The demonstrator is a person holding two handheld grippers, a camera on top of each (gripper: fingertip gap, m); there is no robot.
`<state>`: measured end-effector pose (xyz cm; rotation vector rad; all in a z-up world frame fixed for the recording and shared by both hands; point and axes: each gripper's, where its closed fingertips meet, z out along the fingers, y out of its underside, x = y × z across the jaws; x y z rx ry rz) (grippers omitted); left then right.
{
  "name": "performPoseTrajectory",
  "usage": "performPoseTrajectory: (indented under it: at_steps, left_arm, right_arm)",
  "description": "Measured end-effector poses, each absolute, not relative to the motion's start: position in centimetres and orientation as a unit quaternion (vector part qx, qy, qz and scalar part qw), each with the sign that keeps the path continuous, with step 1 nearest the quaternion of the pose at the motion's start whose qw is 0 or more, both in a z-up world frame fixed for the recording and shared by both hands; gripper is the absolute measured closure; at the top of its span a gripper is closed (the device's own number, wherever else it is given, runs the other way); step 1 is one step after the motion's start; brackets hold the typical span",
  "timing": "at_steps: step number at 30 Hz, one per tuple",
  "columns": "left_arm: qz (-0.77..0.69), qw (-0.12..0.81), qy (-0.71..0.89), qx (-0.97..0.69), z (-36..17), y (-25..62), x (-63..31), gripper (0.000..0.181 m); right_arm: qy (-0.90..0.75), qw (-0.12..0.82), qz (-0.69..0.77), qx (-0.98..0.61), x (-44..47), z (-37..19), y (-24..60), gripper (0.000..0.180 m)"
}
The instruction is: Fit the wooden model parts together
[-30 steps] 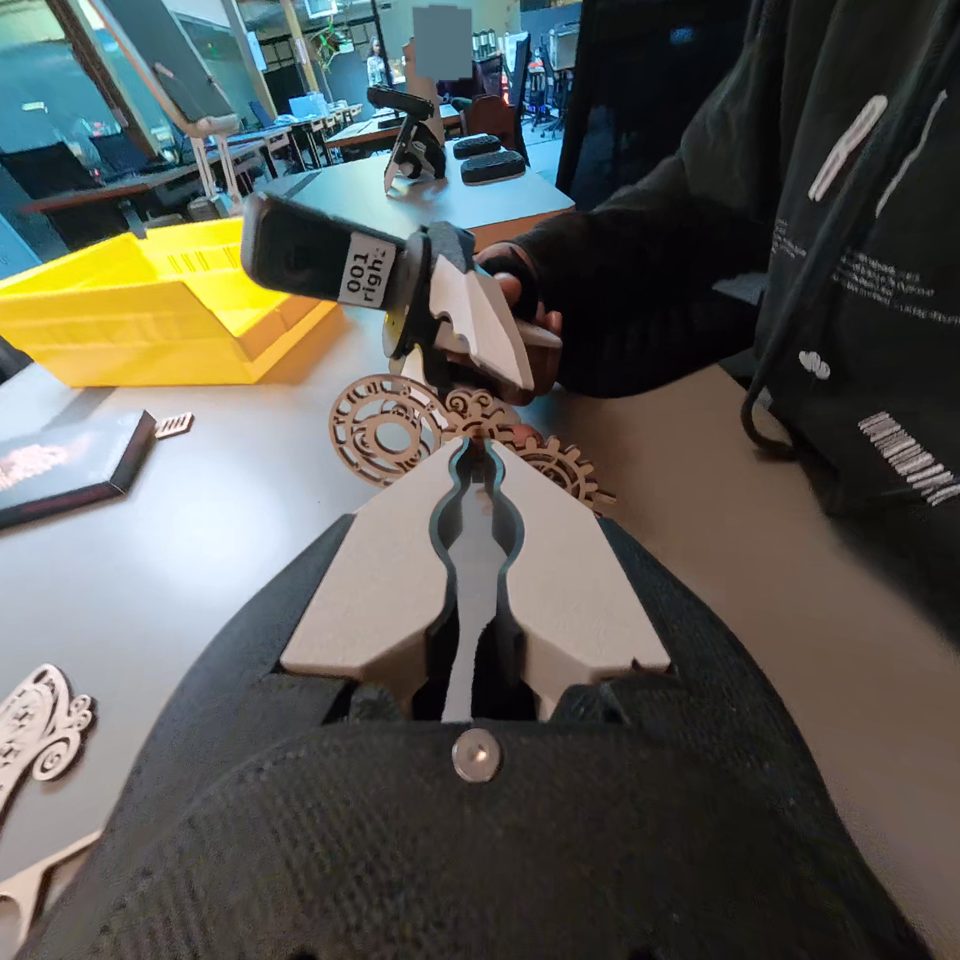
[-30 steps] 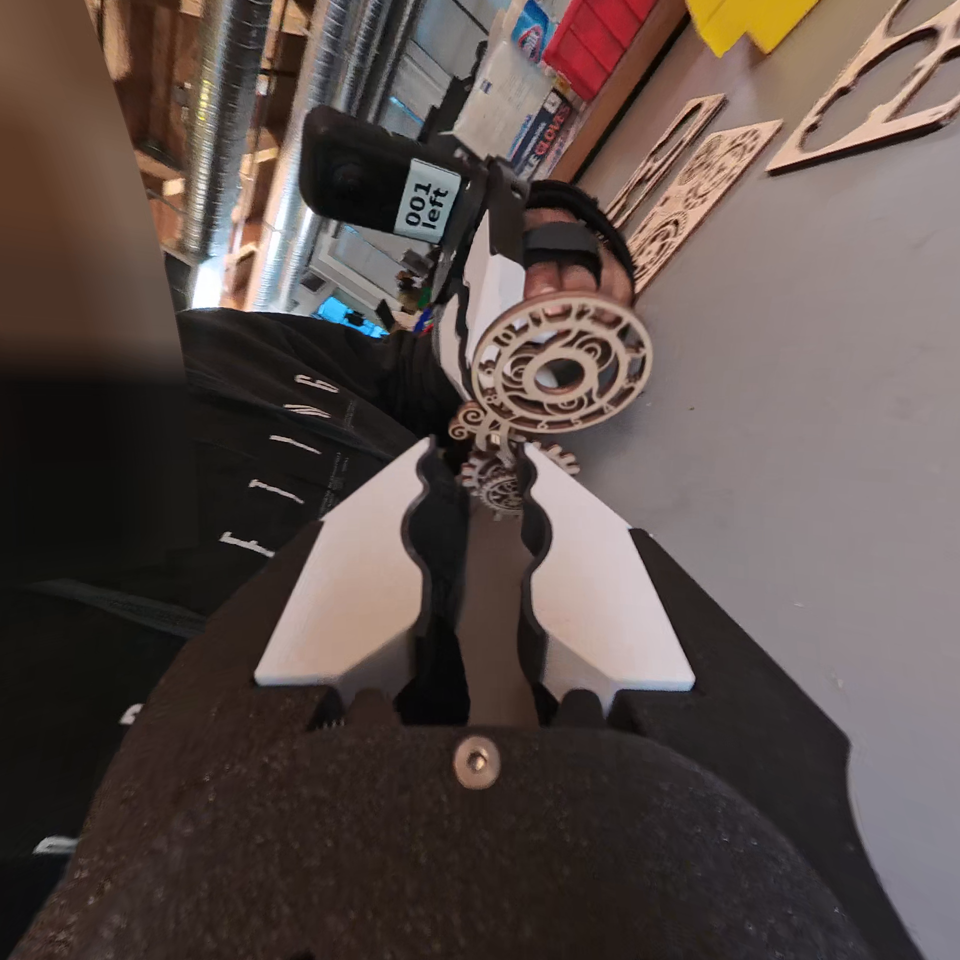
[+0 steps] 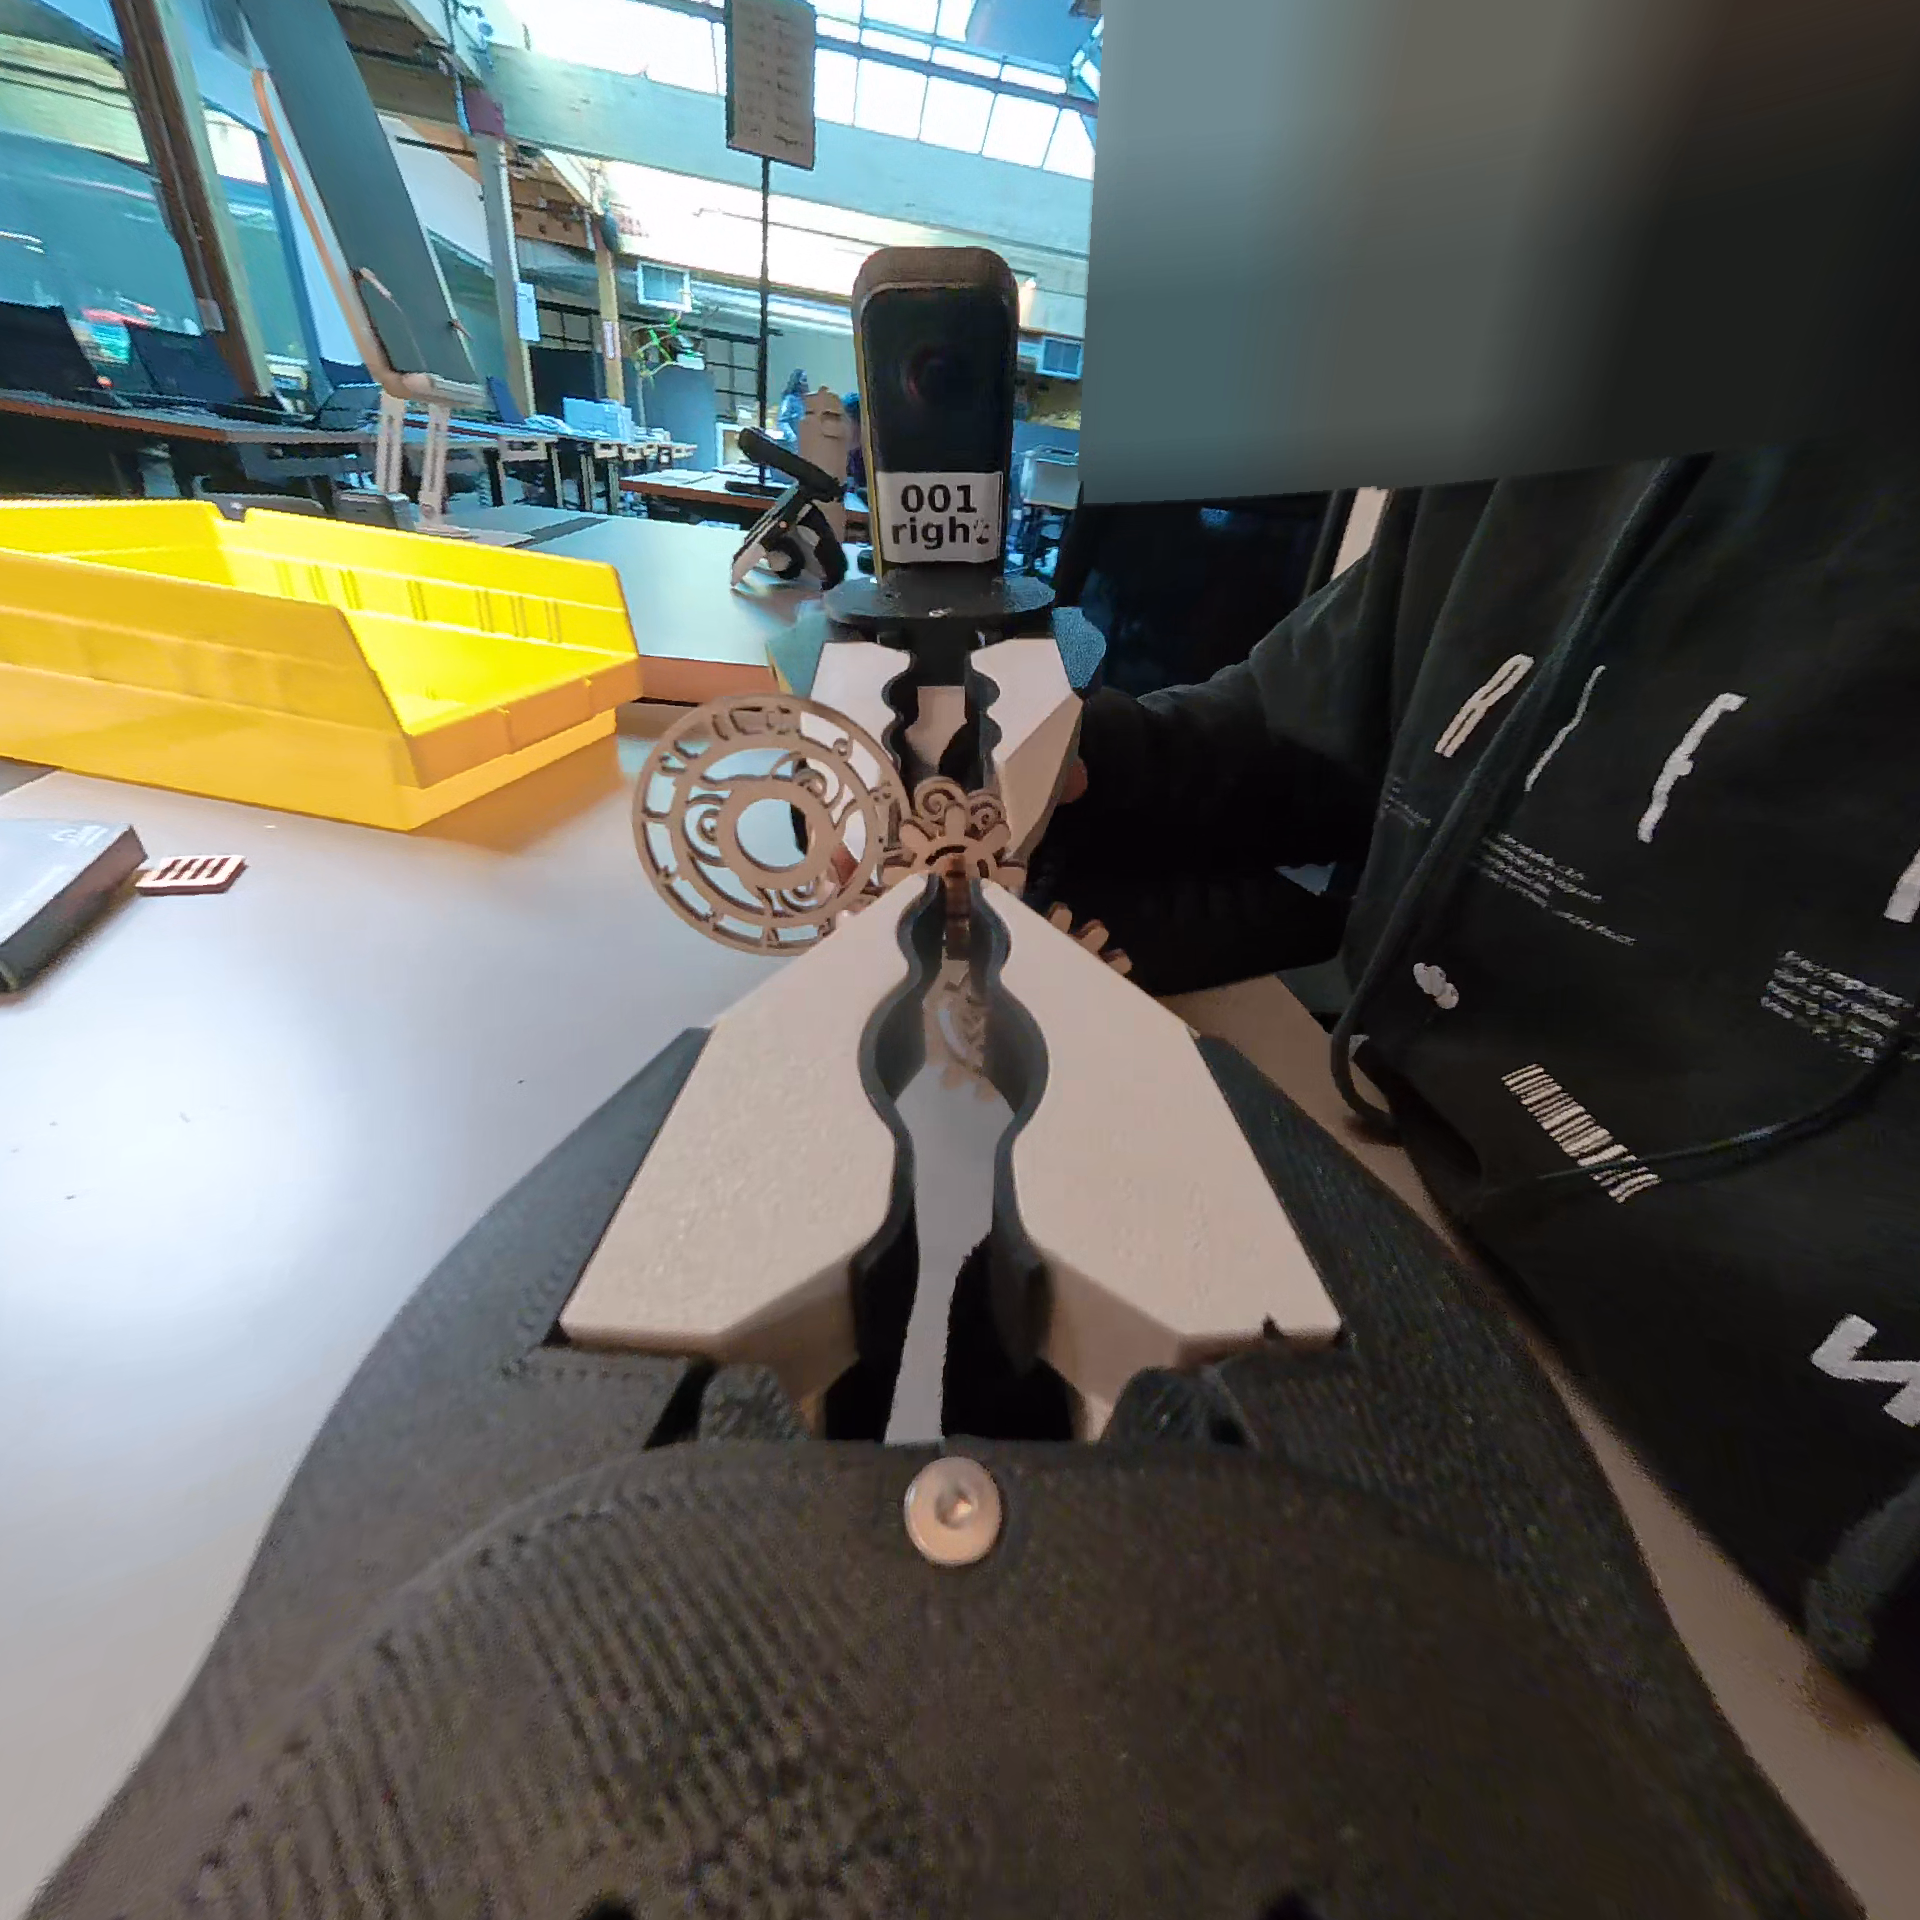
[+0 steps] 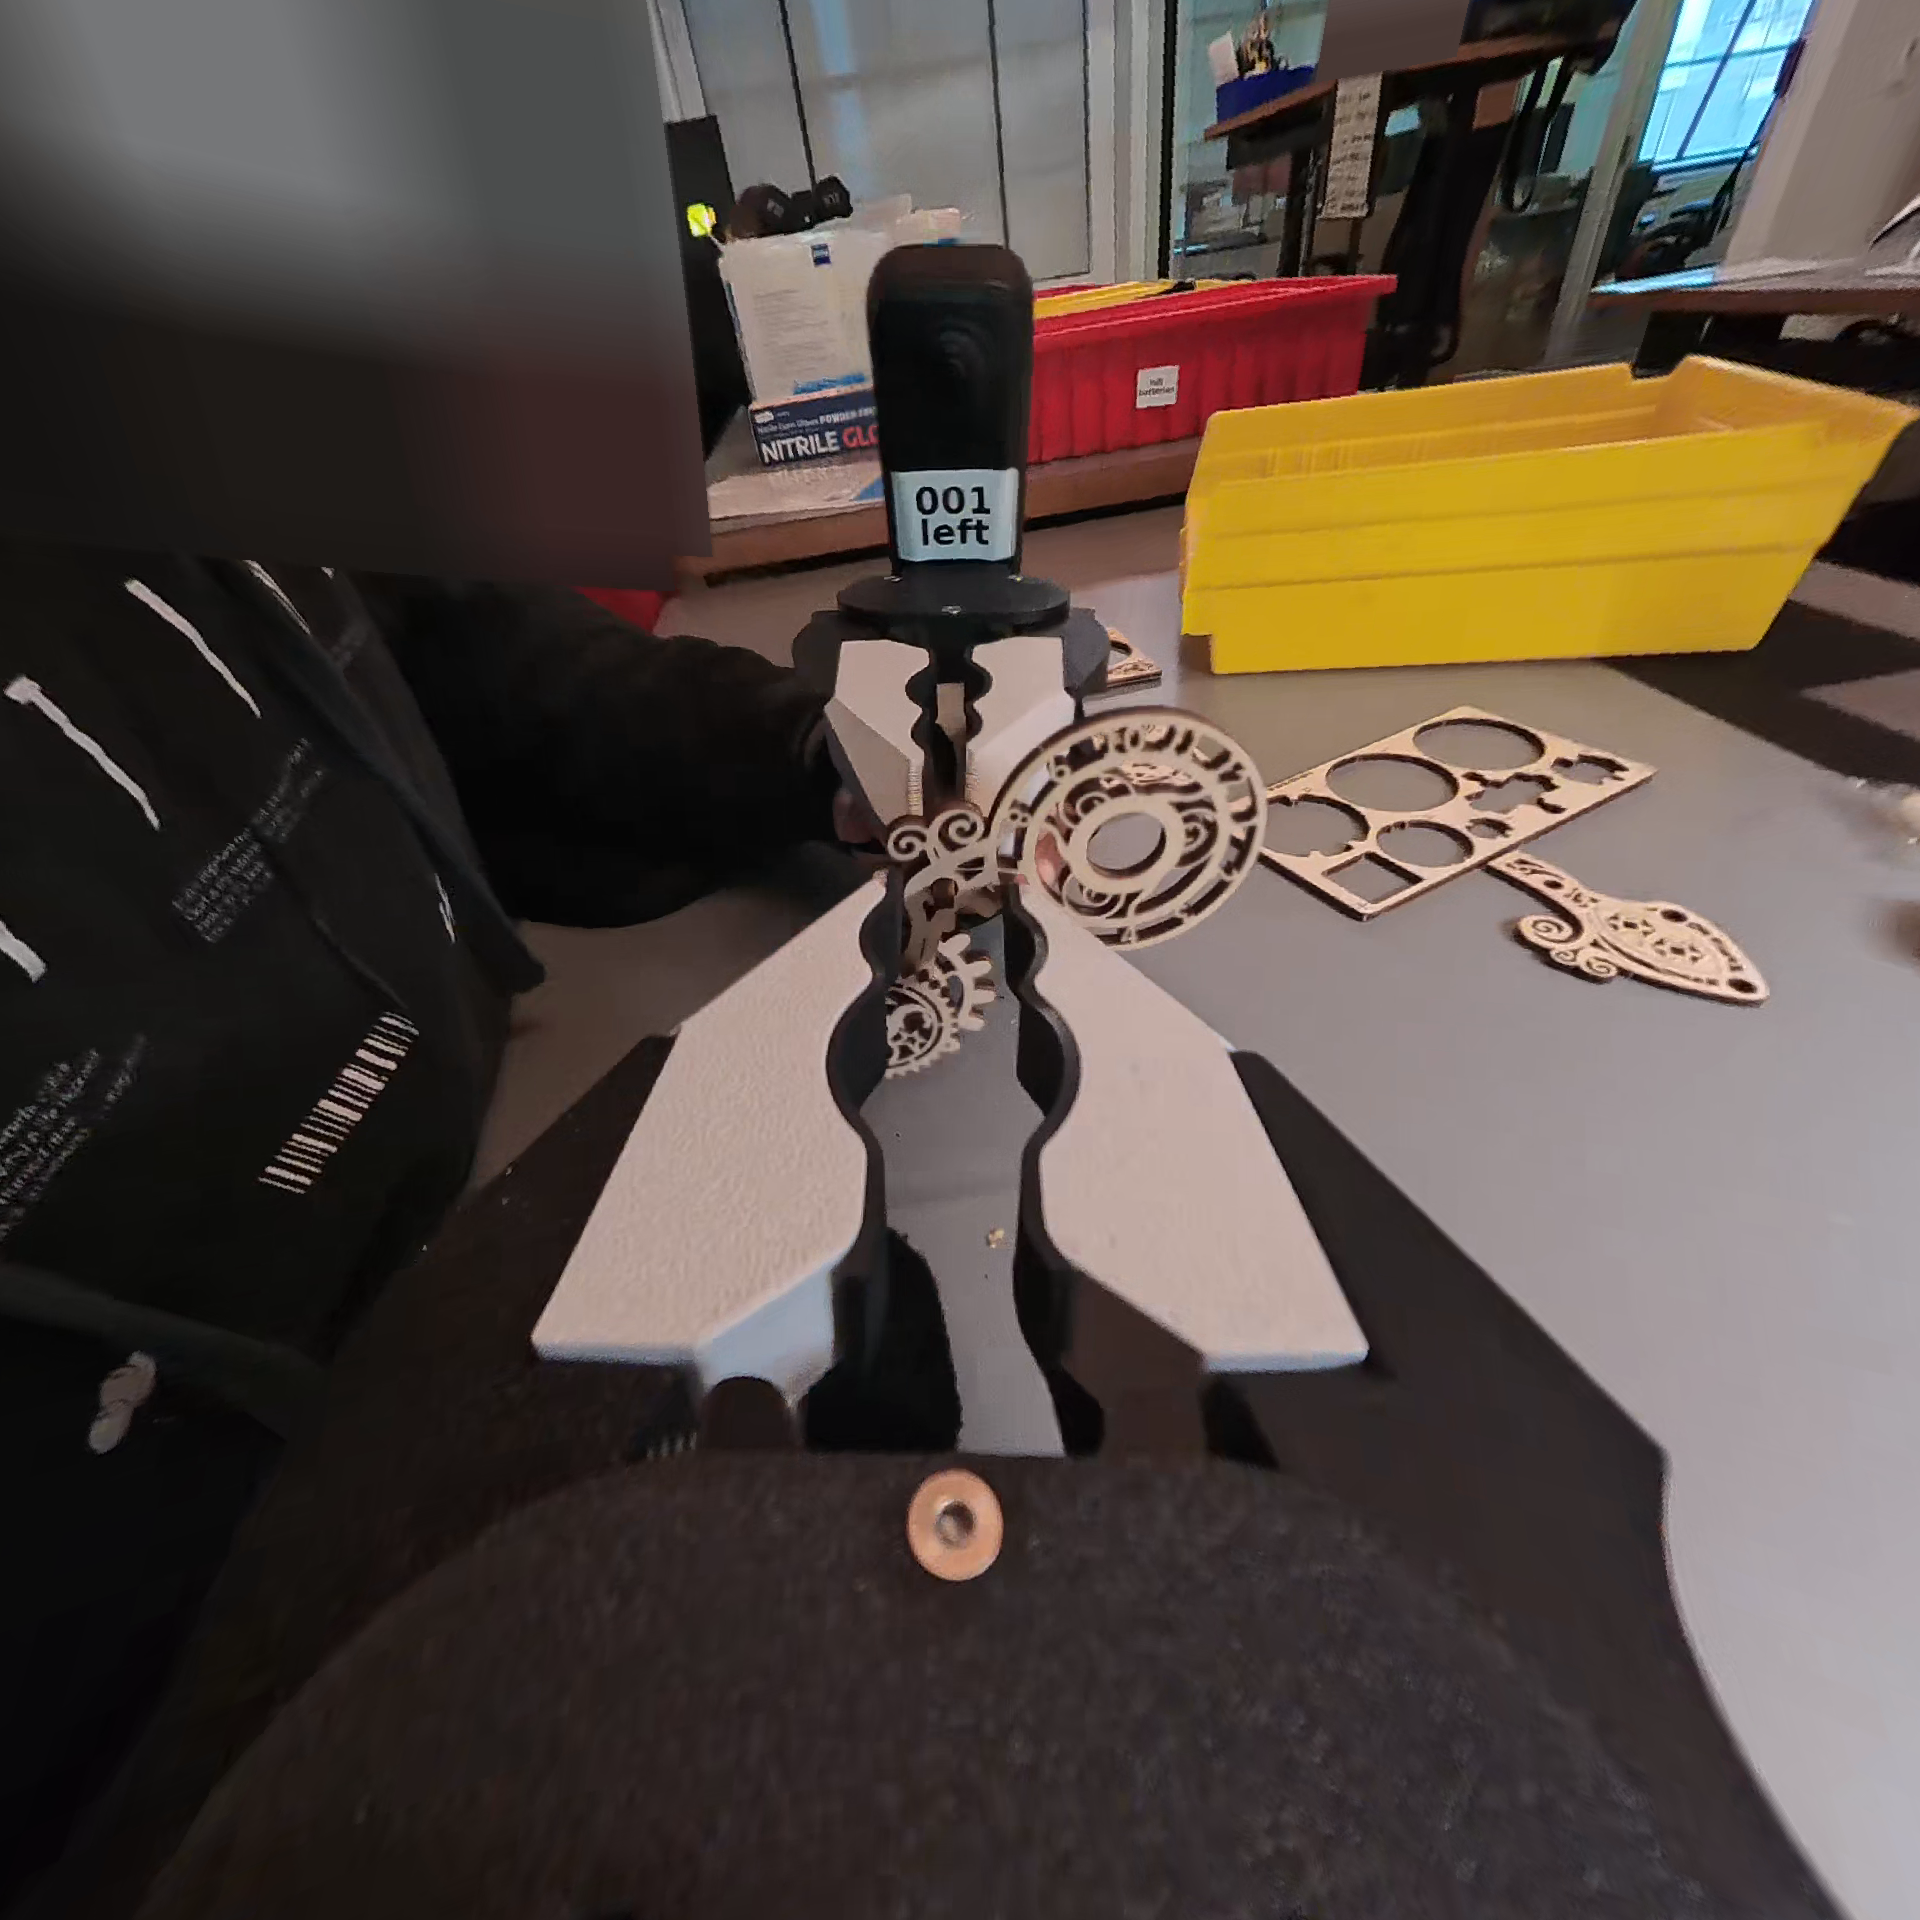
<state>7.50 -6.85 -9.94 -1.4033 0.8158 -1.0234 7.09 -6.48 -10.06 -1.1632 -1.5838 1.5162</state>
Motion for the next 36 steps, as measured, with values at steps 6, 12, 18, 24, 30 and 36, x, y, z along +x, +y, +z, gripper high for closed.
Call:
performPoseTrajectory:
  at_steps: [6, 12, 18, 24, 30, 36]
  left_arm:
    - [-0.446, 0.563, 0.349, -0.601, -10.4, -7.0, 7.6, 0.179]
    - [-0.502, 0.568, 0.303, -0.577, -8.9, -6.7, 7.2, 0.18]
    - [-0.583, 0.576, 0.24, -0.521, -6.6, -6.8, 5.6, 0.179]
    - [-0.633, 0.581, 0.2, -0.472, -4.9, -7.1, 3.9, 0.179]
    - [-0.647, 0.579, 0.187, -0.459, -4.5, -7.1, 3.3, 0.179]
    - [-0.645, 0.576, 0.192, -0.463, -4.6, -7.2, 3.6, 0.179]
  right_arm:
    - [-0.641, 0.357, 0.52, -0.438, 7.0, -10.7, -6.7, 0.162]
    - [-0.627, 0.357, 0.543, -0.43, 7.2, -9.5, -6.7, 0.155]
    - [-0.642, 0.353, 0.515, -0.445, 8.6, -9.2, -4.7, 0.151]
    - [-0.707, 0.293, 0.352, -0.538, 12.0, -14.9, 0.0, 0.154]
    - [-0.74, 0.219, 0.297, -0.562, 14.3, -18.5, 0.9, 0.155]
    - [-0.765, 0.181, 0.268, -0.556, 15.2, -19.7, 0.6, 0.149]
